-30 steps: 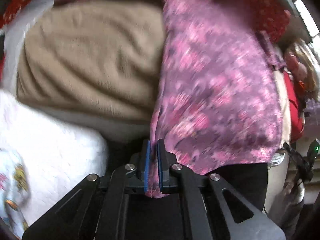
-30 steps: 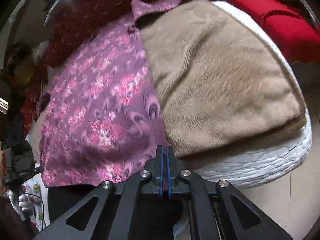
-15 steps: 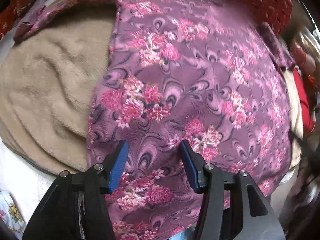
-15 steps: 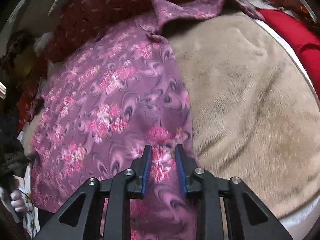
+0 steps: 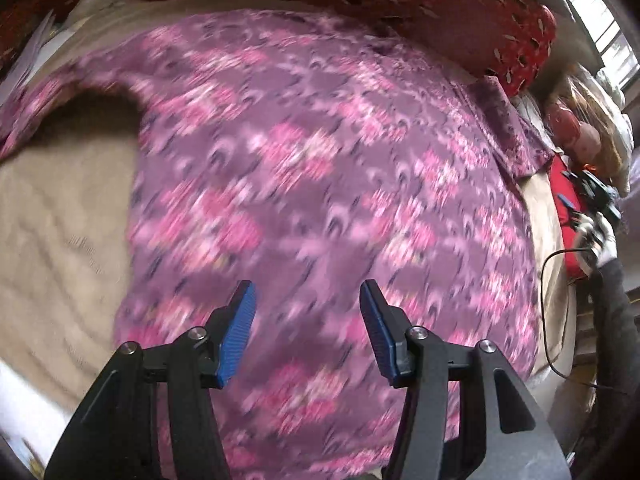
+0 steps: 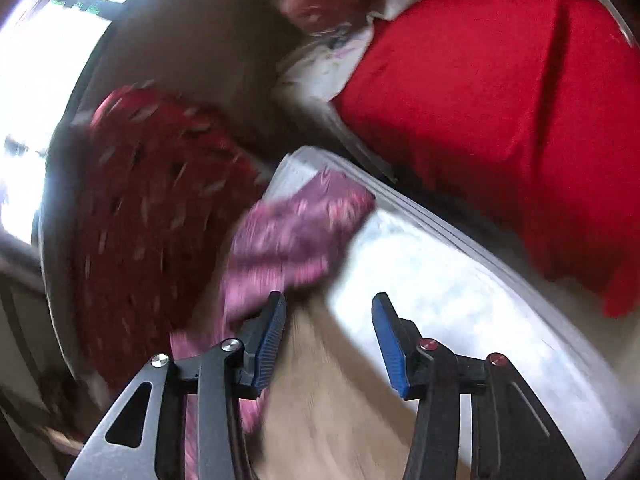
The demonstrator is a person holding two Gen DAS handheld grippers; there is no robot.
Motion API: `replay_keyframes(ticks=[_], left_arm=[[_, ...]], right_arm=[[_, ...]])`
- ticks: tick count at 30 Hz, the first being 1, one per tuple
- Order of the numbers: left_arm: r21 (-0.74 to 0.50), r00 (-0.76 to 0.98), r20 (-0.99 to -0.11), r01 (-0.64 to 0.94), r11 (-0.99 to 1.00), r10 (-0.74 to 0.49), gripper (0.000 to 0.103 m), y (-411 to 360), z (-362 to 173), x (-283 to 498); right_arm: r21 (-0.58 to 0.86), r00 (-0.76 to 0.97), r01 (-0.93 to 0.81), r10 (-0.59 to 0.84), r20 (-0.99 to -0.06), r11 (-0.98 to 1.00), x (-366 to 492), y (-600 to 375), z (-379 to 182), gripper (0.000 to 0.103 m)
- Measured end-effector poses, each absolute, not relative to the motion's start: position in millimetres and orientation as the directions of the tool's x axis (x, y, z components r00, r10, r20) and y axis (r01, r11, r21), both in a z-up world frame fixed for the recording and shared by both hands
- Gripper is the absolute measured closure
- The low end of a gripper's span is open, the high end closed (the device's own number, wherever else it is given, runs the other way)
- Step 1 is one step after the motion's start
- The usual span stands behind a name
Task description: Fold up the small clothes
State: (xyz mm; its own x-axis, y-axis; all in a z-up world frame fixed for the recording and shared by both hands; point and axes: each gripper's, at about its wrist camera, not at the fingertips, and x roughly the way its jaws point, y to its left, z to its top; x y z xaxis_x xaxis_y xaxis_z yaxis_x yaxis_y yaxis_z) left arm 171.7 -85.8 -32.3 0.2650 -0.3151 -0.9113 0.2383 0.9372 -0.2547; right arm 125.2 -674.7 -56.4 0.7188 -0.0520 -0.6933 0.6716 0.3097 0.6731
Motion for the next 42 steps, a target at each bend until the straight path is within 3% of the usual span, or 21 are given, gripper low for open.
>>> replay_keyframes(ticks=[6, 7, 8, 9, 12, 15, 20, 29, 35, 42], left_arm=[[-0.262, 0.29, -0.895, 0.272, 0.926, -0.339, 0.051, -129.9, -29.7, 218.3], [-0.262, 0.3, -0.891, 0.268, 0.927, -0.339, 0.051, -137.3, -29.3, 228.3], [-0.267, 0.308, -0.887, 0.266, 0.926, -0.344, 0.051, -142.7, -28.5, 237.1], [-0.274, 0.313, -0.884, 0.258, 0.927, -0.348, 0.051, -147.6, -28.1, 247.5], [-0.291, 0.326, -0.877, 0.224, 0.93, -0.353, 0.051, -152.4, -31.2, 271.5], [-0.306, 0.304, -0.887, 0.179, 0.935, -0.348, 0.051, -151.3, -45.2, 286.8], [-0.338, 0.295, -0.878, 0.177, 0.924, -0.377, 0.05, -145.5, -48.8, 291.3], [-0.412, 0.252, -0.865, 0.139, 0.9, -0.435, 0.05, -111.3, -43.0, 288.0], [-0.453, 0.226, -0.857, 0.1, 0.886, -0.464, 0.05, -80.8, -44.2, 293.1], [-0.499, 0.246, -0.827, 0.092, 0.862, -0.505, 0.05, -47.0, -29.5, 292.2]], right_arm=[[0.672, 0.727, 0.669, -0.088, -0.681, 0.319, 167.9, -681.5, -74.8, 0.052], [0.65, 0.713, 0.681, -0.103, -0.693, 0.339, 169.5, -679.6, -71.2, 0.056], [0.638, 0.711, 0.681, -0.114, -0.694, 0.359, 169.9, -680.6, -66.5, 0.081], [0.637, 0.714, 0.676, -0.113, -0.691, 0.372, 169.0, -683.1, -62.5, 0.095], [0.59, 0.697, 0.705, -0.231, -0.679, 0.393, 144.7, -697.9, -35.0, 0.095], [0.472, 0.572, 0.817, -0.369, -0.732, 0.332, 119.4, -721.1, -17.5, 0.095], [0.457, 0.598, 0.791, -0.355, -0.719, 0.407, 122.1, -710.5, 5.6, 0.095], [0.502, 0.717, 0.542, -0.059, -0.694, 0.674, 214.4, -570.4, 26.8, 0.095], [0.519, 0.695, 0.377, 0.136, -0.706, 0.767, 270.6, -452.3, 16.9, 0.095], [0.525, 0.645, 0.243, 0.268, -0.715, 0.816, 317.4, -326.2, 0.8, 0.093]])
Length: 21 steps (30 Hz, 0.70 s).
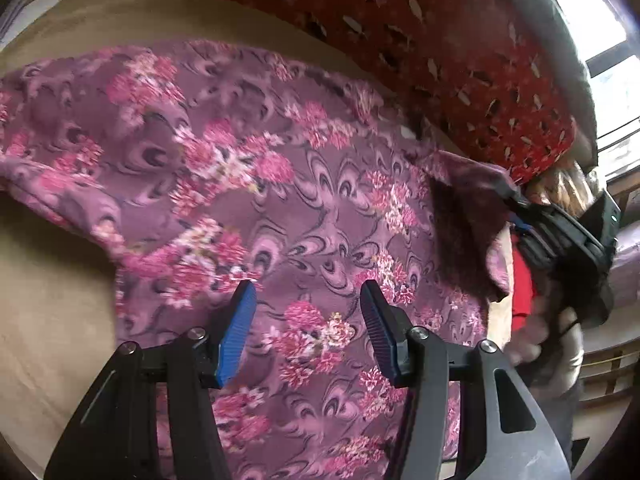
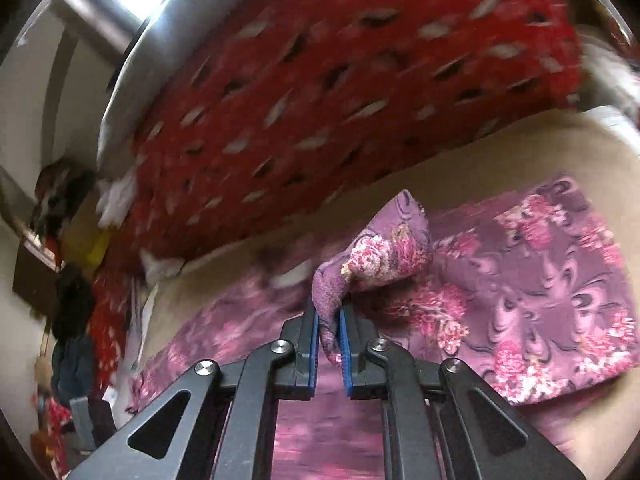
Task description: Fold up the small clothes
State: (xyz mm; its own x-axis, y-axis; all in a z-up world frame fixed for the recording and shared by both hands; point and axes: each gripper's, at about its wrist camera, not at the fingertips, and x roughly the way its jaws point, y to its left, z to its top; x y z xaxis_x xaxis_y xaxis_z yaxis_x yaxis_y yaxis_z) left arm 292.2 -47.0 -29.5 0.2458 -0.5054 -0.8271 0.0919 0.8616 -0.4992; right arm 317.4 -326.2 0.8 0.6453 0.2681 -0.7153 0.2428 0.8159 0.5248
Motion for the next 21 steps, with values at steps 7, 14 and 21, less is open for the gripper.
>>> replay_keyframes(ticks=[7, 14, 21], left_arm=[[-0.514, 0.264, -0.811, 0.101, 0.852, -0.521, 0.05, -31.7, -22.2, 286.6], [-0.508, 0.228, -0.818, 0.144, 0.849, -0.528, 0.048, -65.3, -33.8, 293.1], [-0.482, 0.196, -0.852, 0.068, 0.873, -0.486, 0.048, -112.8, -53.5, 337.7]], right_arm=[[0.535, 0.547, 0.19, 0.364, -0.754, 0.823, 321.2, -239.7, -33.8, 0.074], [0.576, 0.505, 0.157, 0.436, -0.745, 0.802, 267.2, -246.2, -38.7, 0.067], [0.591, 0.614, 0.336, 0.305, -0.728, 0.734, 195.7, -356.8, -27.2, 0.064]])
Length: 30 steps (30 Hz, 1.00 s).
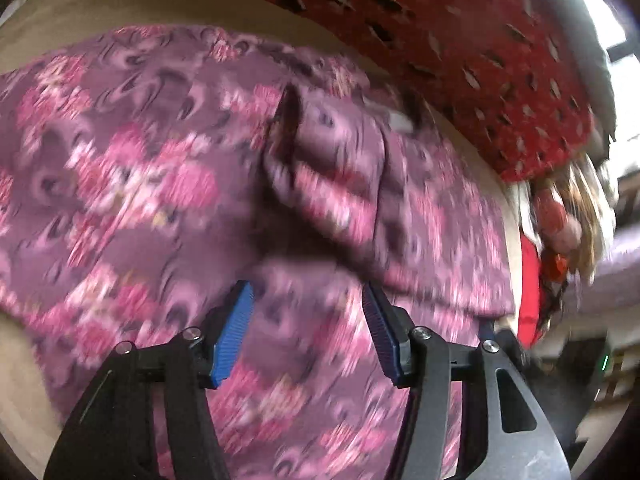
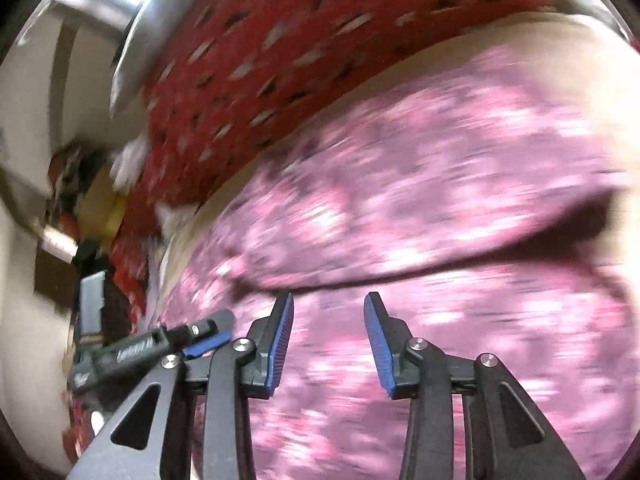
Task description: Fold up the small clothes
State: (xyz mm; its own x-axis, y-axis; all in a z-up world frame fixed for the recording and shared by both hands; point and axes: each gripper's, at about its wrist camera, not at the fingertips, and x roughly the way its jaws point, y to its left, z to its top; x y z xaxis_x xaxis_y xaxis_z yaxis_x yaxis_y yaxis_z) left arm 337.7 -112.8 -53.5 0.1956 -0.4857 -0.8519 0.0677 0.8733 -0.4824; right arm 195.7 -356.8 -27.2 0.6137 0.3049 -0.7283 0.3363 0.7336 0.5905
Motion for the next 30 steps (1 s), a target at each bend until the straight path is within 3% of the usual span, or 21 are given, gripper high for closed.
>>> replay_keyframes(ticks=[2, 3, 4, 8, 14, 16, 17, 21, 23, 25, 27, 30], left_arm=[[-0.498, 0.222, -0.844, 0.016, 0.867, -0.489, 0.048, -115.6, -51.2, 350.5], [-0.504, 0.24, -0.841, -0.018, 0.864, -0.485, 0.063, -115.0, -49.1, 357.0], [-0.515, 0.241, -0.835, -0.025, 0.857, -0.495, 0.102, -114.0, -48.6, 359.9], [-0.546, 0.284, -0.807, -0.028, 0.837, -0.517, 0.1, -97.9, -28.5, 356.0], [-0.457, 0.334, -0.844, -0.038, 0.889, -0.42, 0.1, -73.5, -28.1, 342.1], [-0.419, 0.273, -0.88, -0.057, 0.906, -0.389, 0.1, -74.8, -47.7, 345.1], [-0.426, 0.251, -0.882, -0.065, 0.903, -0.398, 0.1, -72.1, -53.0, 344.2], [-0.47, 0.31, -0.849, -0.075, 0.879, -0.428, 0.096, -56.2, -46.1, 332.6], [-0.434, 0.296, -0.869, -0.072, 0.898, -0.396, 0.093, -55.8, -50.3, 331.6], [-0.453, 0.259, -0.872, -0.099, 0.886, -0.417, 0.093, -52.0, -56.0, 326.1], [-0.517, 0.294, -0.831, -0.093, 0.851, -0.473, 0.093, -46.6, -46.8, 316.8], [-0.52, 0.353, -0.805, -0.034, 0.854, -0.476, 0.09, -50.4, -28.2, 308.8]], right_arm=[[0.591, 0.646, 0.389, 0.248, -0.721, 0.706, 177.6, -390.8, -23.0, 0.064], [0.597, 0.663, 0.415, 0.222, -0.715, 0.686, 168.5, -409.2, -21.3, 0.064], [0.601, 0.673, 0.432, 0.203, -0.711, 0.672, 164.6, -420.8, -19.8, 0.064], [0.609, 0.706, 0.519, 0.101, -0.701, 0.6, 152.0, -470.2, -21.7, 0.062], [0.642, 0.675, 0.542, 0.174, -0.717, 0.542, 182.3, -482.7, -58.7, 0.062], [0.635, 0.637, 0.52, 0.237, -0.734, 0.571, 197.8, -470.7, -69.6, 0.073], [0.608, 0.623, 0.512, 0.225, -0.749, 0.606, 200.9, -464.8, -67.4, 0.092], [0.562, 0.698, 0.45, 0.12, -0.706, 0.694, 193.0, -452.6, -38.1, 0.093], [0.495, 0.629, 0.495, 0.098, -0.771, 0.714, 196.8, -454.5, -48.8, 0.088], [0.453, 0.547, 0.535, 0.117, -0.829, 0.713, 202.2, -456.7, -61.3, 0.09], [0.455, 0.604, 0.533, 0.055, -0.795, 0.714, 198.7, -454.3, -39.1, 0.087], [0.466, 0.69, 0.469, 0.018, -0.723, 0.75, 202.6, -441.8, -9.9, 0.086]])
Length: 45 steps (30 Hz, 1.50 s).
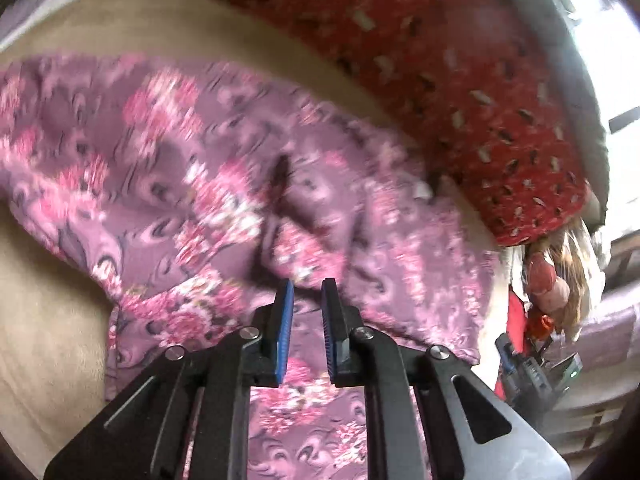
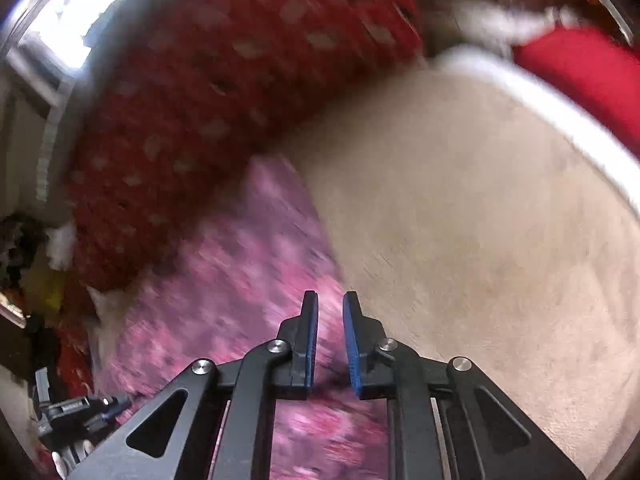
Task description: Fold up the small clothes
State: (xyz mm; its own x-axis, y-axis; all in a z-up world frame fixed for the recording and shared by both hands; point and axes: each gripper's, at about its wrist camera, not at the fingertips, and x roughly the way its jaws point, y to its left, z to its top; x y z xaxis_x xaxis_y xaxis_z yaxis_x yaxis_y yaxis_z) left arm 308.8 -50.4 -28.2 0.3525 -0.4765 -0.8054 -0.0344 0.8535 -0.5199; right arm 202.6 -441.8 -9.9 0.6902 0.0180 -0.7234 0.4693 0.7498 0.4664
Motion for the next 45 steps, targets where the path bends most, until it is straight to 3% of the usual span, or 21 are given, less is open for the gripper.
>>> replay_keyframes(ticks=[3, 7, 9, 15, 18, 22, 24, 26, 28, 29, 30, 31, 36, 41, 45], left_arm=[[-0.472, 0.359, -0.82, 0.018, 0.881, -0.447, 0.07, -74.3, -29.1, 316.3], [-0.439, 0.263, -0.869, -0.017, 0.898, -0.419, 0.07, -83.6, -65.7, 339.7], [-0.481, 0.269, -0.848, -0.027, 0.876, -0.458, 0.07, -74.2, -59.9, 337.7], [-0.571, 0.35, -0.777, -0.042, 0.82, -0.523, 0.068, -11.2, -19.8, 321.3], [-0.577, 0.412, -0.762, -0.082, 0.812, -0.499, 0.056, 41.9, -7.8, 312.8], [-0.547, 0.478, -0.777, -0.187, 0.816, -0.41, 0.056, 127.4, -4.2, 302.2], [-0.511, 0.503, -0.795, -0.255, 0.821, -0.339, 0.056, 167.2, -5.0, 297.5], [-0.472, 0.525, -0.808, -0.305, 0.827, -0.267, 0.056, 201.9, -2.7, 294.3], [-0.423, 0.542, -0.816, -0.326, 0.846, -0.199, 0.056, 231.5, 5.2, 291.8], [-0.394, 0.544, -0.821, -0.322, 0.861, -0.172, 0.054, 242.6, 9.6, 291.7], [-0.373, 0.538, -0.827, -0.315, 0.873, -0.16, 0.046, 247.8, 11.3, 293.0], [-0.341, 0.523, -0.839, -0.292, 0.893, -0.15, 0.038, 253.3, 12.0, 296.5], [-0.144, 0.461, -0.884, -0.099, 0.985, -0.083, 0.037, 233.8, 5.4, 300.2], [0.146, 0.43, -0.897, 0.065, 0.987, 0.104, 0.037, 194.7, -24.3, 301.2], [0.237, 0.446, -0.876, 0.063, 0.97, 0.185, 0.036, 196.8, -38.3, 308.4]], right_arm=[[0.442, 0.68, 0.432, 0.038, -0.732, 0.786, 218.9, -424.5, -10.2, 0.076], [0.325, 0.518, 0.474, 0.039, -0.855, 0.818, 242.4, -401.6, -55.8, 0.073], [0.304, 0.547, 0.478, -0.009, -0.837, 0.824, 241.7, -391.0, -43.0, 0.07], [0.38, 0.598, 0.309, 0.132, -0.791, 0.872, 279.8, -318.8, -15.9, 0.07], [0.374, 0.575, 0.222, 0.189, -0.796, 0.9, 301.6, -273.2, -18.4, 0.07], [0.383, 0.538, 0.132, 0.258, -0.802, 0.914, 326.6, -205.6, -32.2, 0.07], [0.364, 0.508, 0.098, 0.268, -0.819, 0.926, 328.6, -181.2, -44.1, 0.069], [0.278, 0.483, 0.084, 0.205, -0.851, 0.957, 327.8, -159.9, -60.4, 0.062], [0.219, 0.538, 0.045, 0.161, -0.827, 0.975, 322.4, -146.1, -62.0, 0.053], [0.191, 0.556, 0.024, 0.145, -0.818, 0.981, 318.9, -140.5, -62.6, 0.048], [0.161, 0.574, 0.009, 0.127, -0.809, 0.987, 315.5, -135.9, -62.8, 0.047], [0.134, 0.588, -0.001, 0.109, -0.801, 0.991, 312.6, -130.9, -64.0, 0.046], [0.147, 0.598, -0.003, 0.119, -0.793, 0.989, 310.6, -131.8, -66.2, 0.044], [0.147, 0.603, -0.006, 0.12, -0.789, 0.989, 314.2, -128.7, -66.8, 0.044], [0.157, 0.606, -0.009, 0.13, -0.785, 0.988, 312.4, -130.3, -66.4, 0.042]])
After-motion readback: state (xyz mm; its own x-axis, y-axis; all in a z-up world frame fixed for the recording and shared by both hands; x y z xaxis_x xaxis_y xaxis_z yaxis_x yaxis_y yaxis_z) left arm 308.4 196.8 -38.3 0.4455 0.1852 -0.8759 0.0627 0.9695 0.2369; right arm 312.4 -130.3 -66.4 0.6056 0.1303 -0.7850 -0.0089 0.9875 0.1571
